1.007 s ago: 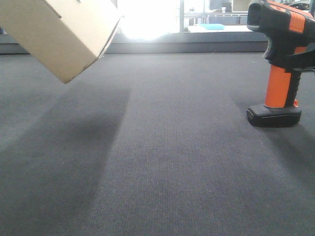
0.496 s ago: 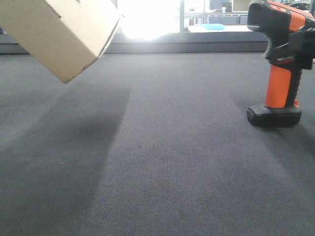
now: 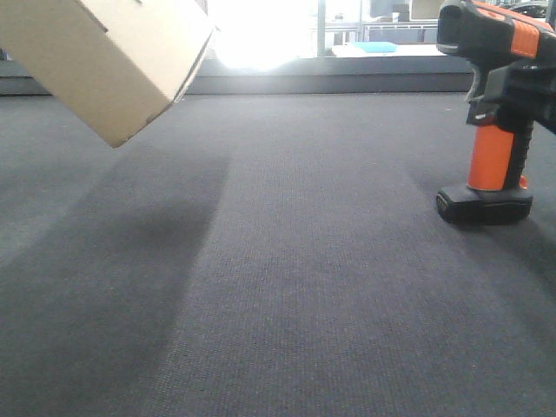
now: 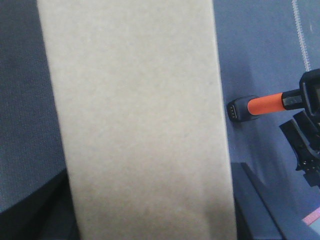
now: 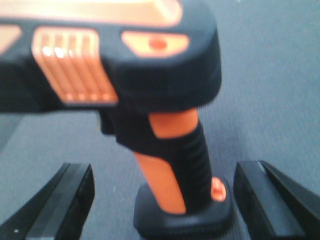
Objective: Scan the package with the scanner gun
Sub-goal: 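Close the right gripper around the orange scanner gun's handle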
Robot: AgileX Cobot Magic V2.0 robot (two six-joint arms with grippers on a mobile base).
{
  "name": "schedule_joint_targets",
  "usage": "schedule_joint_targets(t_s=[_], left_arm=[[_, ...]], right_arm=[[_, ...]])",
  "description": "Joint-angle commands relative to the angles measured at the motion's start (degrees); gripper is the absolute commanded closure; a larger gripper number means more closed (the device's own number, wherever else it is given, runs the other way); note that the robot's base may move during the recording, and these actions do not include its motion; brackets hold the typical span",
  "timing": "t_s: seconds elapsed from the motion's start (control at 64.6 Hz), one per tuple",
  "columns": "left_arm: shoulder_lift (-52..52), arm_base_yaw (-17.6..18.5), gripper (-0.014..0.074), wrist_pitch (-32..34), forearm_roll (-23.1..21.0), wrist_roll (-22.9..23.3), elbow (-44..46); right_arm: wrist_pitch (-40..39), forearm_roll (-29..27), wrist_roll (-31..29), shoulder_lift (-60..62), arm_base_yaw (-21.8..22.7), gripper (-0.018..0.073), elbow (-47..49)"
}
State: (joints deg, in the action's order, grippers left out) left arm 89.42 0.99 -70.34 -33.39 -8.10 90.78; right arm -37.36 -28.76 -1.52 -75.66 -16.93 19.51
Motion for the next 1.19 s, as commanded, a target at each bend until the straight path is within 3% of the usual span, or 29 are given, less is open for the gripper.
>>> schedule_joint_targets(t_s=[0.0, 0.155, 0.341, 0.542, 1.177], left_arm=[[-0.79, -0.22, 0.0707, 0.38, -1.34, -0.28, 0.24], [-0.79, -0.22, 0.0707, 0.38, -1.34, -0.28, 0.24], [-0.79, -0.22, 0.0707, 0.38, -1.34, -0.28, 0.24], [-0.79, -0.22, 0.0707, 0.38, -1.34, -0.28, 0.24], [-0.79, -0.22, 0.0707, 0.38, -0.86, -0.28, 0.24]], right_arm=[[-3.04, -0.43, -0.38, -0.29, -0.19, 0.0088, 0.42], [-5.66, -0.08, -2.36, -1.08, -0.19, -0.0020, 0.42], [-6.68, 5.63, -2.36, -3.79, -0.19, -0.0010, 0.42], [-10.36, 3.06, -2.36, -4.78, -0.28, -0.0010, 0.42], [-19.40, 2.93, 2.08, -9.40, -0.28, -0.0010, 0.51]])
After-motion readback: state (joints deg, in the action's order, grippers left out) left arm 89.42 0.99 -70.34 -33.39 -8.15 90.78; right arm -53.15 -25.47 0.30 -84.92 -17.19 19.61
